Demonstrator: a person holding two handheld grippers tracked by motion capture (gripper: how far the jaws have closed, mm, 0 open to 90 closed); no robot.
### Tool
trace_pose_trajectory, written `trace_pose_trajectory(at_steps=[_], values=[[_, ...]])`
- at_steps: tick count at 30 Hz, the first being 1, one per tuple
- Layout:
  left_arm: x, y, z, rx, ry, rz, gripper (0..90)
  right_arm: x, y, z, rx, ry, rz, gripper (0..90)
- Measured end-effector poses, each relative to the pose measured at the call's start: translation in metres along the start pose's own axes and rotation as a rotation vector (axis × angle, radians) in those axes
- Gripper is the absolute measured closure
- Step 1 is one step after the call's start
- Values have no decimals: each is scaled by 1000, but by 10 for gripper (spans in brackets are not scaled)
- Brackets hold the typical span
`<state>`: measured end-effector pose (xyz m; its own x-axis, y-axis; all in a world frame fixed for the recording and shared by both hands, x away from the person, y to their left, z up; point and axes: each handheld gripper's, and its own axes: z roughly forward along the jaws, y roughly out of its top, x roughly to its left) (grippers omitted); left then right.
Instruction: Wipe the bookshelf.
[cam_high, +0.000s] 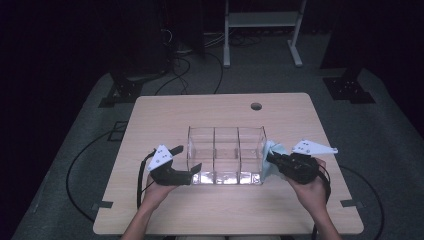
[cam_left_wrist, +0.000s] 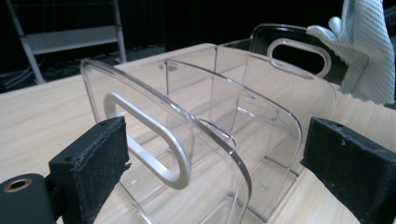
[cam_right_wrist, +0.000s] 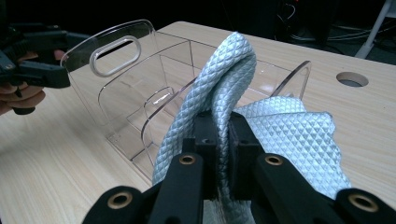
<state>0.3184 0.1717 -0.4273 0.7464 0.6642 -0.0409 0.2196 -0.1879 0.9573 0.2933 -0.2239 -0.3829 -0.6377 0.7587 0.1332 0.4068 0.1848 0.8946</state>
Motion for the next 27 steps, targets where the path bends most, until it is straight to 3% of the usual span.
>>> trace_pose_trajectory(at_steps=[5,18,22,25,27], values=[[2,-2,3,13,-15,-5,93,-1,0,-1,2,-3,1,842],[3,-8,11,48,-98,17,323,-4,-1,-1,-8,-2,10,842],[3,-8,11,57,-103,24,384,-6,-1,-2,-11,-6,13,841],[3,-9,10,55,-105,39,490,-9,-2,-3,-17,-14,23,840],[2,-9,10,61,-79,53,533,-9,-2,-3,-17,-12,29,839]])
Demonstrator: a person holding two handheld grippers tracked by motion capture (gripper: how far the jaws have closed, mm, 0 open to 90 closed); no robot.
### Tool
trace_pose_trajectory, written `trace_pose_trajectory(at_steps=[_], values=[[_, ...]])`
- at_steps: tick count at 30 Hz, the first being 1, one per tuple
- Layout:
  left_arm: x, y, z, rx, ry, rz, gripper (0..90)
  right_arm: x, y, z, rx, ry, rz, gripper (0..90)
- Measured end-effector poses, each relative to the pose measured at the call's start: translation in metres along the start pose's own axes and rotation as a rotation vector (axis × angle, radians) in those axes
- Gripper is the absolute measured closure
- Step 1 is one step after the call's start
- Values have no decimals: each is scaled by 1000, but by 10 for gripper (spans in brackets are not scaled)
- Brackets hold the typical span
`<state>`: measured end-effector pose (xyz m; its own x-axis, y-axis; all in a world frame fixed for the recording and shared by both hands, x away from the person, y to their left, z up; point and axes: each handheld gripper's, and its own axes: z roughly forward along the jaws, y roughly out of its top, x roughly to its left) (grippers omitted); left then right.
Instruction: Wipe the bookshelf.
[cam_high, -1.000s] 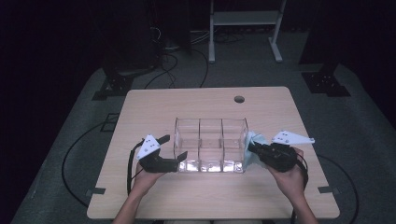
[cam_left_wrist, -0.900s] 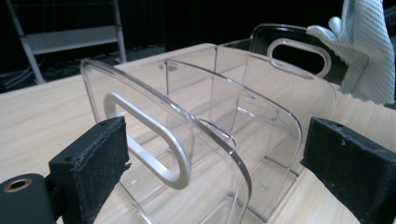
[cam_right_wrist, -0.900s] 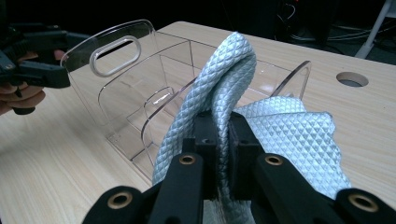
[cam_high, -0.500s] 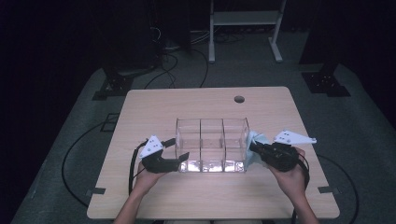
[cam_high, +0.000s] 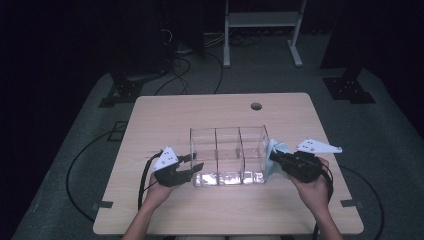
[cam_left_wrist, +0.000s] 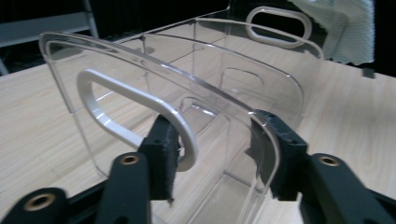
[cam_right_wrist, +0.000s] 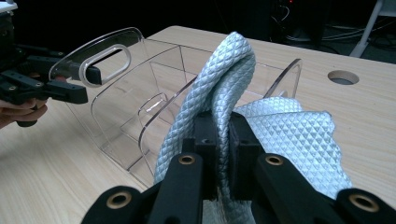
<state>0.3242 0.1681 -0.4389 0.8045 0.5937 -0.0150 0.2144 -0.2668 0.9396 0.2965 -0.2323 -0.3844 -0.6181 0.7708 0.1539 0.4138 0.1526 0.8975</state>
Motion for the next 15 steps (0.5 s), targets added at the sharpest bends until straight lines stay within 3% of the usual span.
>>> trace_pose_trajectory(at_steps=[3,11,15], values=[[0,0,0,-5,2,-14,543,1,0,0,2,-3,-3,838],[5,-2,-5,-20,66,-33,576,5,2,-1,18,35,5,838],[8,-2,-7,-24,44,-46,574,16,4,-8,31,47,-18,837]])
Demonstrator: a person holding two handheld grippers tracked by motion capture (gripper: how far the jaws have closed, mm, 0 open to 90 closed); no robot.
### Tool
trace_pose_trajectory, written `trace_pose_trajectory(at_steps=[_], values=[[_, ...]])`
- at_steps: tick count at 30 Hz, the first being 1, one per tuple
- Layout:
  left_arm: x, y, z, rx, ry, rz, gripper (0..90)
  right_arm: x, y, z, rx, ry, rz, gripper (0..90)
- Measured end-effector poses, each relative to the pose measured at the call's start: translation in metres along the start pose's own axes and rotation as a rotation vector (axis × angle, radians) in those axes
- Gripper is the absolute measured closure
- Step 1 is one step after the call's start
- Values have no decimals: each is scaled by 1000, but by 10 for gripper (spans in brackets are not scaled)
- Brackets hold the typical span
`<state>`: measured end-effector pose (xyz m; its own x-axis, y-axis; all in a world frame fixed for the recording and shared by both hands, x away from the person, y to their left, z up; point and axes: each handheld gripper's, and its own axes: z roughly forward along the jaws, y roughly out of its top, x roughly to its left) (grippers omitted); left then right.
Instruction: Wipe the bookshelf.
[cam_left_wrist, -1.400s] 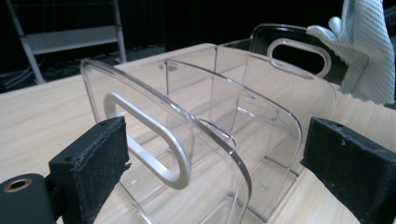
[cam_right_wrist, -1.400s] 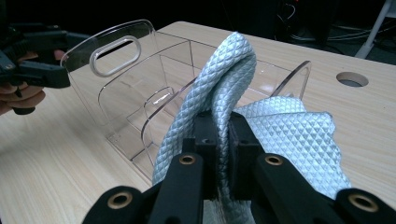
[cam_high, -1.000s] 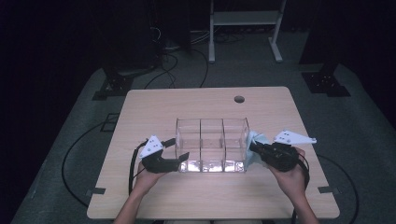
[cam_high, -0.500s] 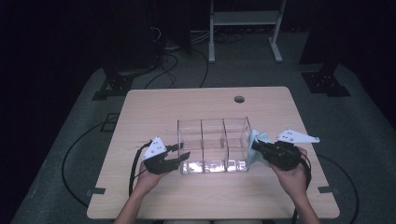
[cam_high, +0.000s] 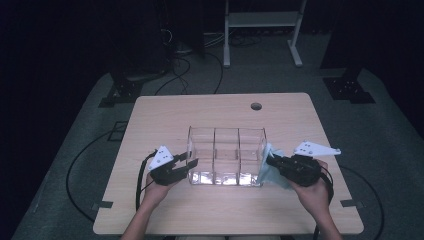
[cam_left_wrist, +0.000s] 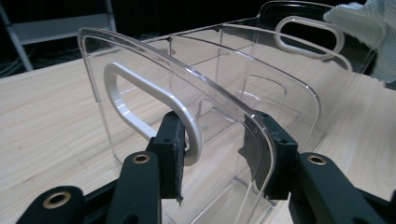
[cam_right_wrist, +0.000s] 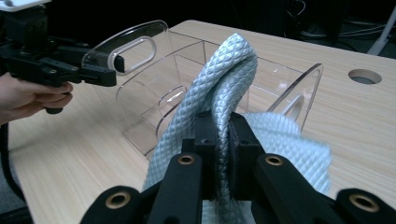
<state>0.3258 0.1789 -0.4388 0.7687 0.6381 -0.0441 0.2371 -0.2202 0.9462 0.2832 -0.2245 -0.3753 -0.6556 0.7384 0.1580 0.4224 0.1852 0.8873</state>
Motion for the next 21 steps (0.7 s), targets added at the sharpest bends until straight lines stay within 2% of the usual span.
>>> trace_pose_trajectory(at_steps=[4,8,11,14,19,21], values=[[1,0,0,-1,-25,-4,532,3,-1,-8,-1,-7,-5,838],[0,0,0,-1,-42,-9,476,4,-10,-18,19,-29,1,837],[1,0,0,-1,-38,-7,490,2,-19,-21,36,-40,15,838],[1,-1,0,-6,-44,-4,554,1,-25,-16,57,-45,30,837],[0,-2,-1,-6,-43,7,556,0,-25,-2,83,-67,16,838],[0,-2,-2,-4,-44,8,550,-3,-23,2,79,-71,27,839]])
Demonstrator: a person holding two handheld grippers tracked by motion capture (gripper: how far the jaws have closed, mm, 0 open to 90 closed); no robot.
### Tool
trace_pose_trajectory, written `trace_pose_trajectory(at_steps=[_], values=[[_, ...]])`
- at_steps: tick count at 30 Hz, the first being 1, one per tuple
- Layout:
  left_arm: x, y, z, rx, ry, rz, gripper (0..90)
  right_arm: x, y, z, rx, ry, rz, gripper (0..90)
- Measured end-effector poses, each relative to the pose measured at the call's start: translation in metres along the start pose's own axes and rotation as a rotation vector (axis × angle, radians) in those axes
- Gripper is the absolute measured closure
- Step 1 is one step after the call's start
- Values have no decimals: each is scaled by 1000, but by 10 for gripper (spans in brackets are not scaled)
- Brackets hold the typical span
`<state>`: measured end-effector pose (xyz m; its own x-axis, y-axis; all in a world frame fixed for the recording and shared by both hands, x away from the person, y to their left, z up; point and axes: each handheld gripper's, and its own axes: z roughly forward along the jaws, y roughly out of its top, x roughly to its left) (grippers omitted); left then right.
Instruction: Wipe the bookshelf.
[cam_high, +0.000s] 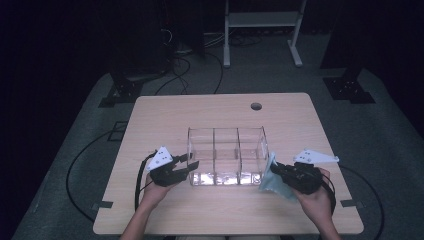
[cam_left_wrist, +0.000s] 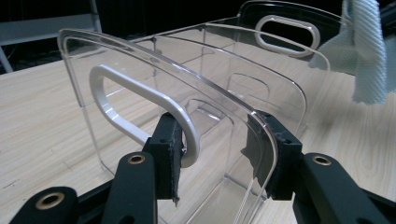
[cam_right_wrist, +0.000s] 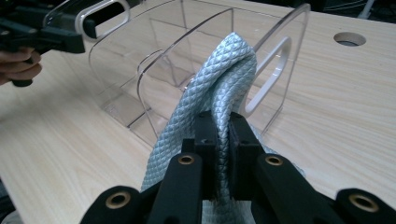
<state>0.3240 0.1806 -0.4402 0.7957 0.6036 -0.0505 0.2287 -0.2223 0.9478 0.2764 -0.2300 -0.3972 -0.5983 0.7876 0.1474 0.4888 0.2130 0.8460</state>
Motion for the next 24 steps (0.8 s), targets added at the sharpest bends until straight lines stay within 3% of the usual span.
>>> trace_pose_trajectory(at_steps=[14,20,24], values=[[4,-3,-10,9,20,-21,513,-11,18,39,-15,-30,18,841],[1,-3,-12,21,51,-23,512,-13,4,62,48,-46,21,839],[-1,-3,-13,23,68,-34,511,-21,-11,81,82,-36,59,837]])
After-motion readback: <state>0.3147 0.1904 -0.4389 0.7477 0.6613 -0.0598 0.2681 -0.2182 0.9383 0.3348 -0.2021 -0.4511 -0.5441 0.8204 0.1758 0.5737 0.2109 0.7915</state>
